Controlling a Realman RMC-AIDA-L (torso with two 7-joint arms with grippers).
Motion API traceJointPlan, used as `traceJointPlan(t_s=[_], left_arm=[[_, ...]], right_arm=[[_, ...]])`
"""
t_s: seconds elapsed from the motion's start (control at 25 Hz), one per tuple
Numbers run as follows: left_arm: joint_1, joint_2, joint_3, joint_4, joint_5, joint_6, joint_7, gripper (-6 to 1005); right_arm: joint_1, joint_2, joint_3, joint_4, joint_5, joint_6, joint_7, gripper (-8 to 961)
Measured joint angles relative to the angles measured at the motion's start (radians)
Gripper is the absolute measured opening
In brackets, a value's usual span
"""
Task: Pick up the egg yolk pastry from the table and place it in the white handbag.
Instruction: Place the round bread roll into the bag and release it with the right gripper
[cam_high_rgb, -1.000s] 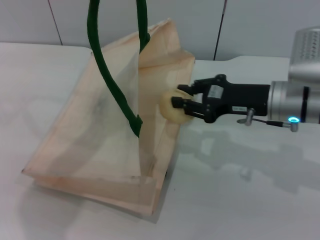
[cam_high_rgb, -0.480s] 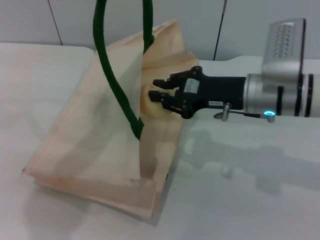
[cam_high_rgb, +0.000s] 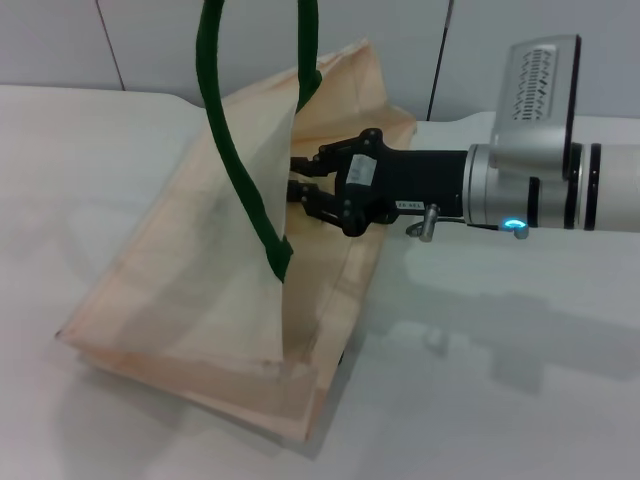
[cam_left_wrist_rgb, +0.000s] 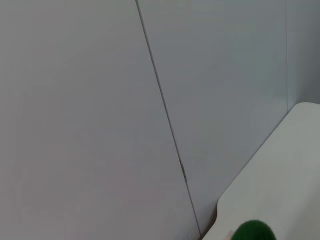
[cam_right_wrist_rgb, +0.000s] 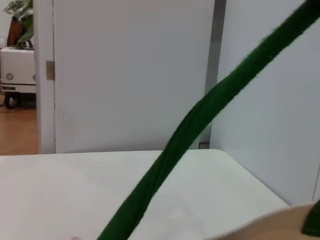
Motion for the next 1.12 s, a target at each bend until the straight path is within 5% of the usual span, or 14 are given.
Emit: traceJointPlan(t_s=[0.6, 0.8, 1.12], left_arm=[[0.006, 0.000, -0.001, -0.008, 0.007, 0.001, 0.001, 120], [0.007, 0.000, -0.006, -0.008, 0.008, 0.001, 0.002, 121], [0.029, 0.001, -0.012, -0.004, 0.009, 0.001, 0.006, 122]], right_arm=[[-0.014, 0.001, 0.001, 0.025, 0.008, -0.080, 0.041, 311], [-0.018, 0.000, 0.003, 0.023, 0.009, -0.085, 0.053, 563], [-0.036, -0.024, 0.014, -0.012, 0.019, -0.077, 0.096, 615]])
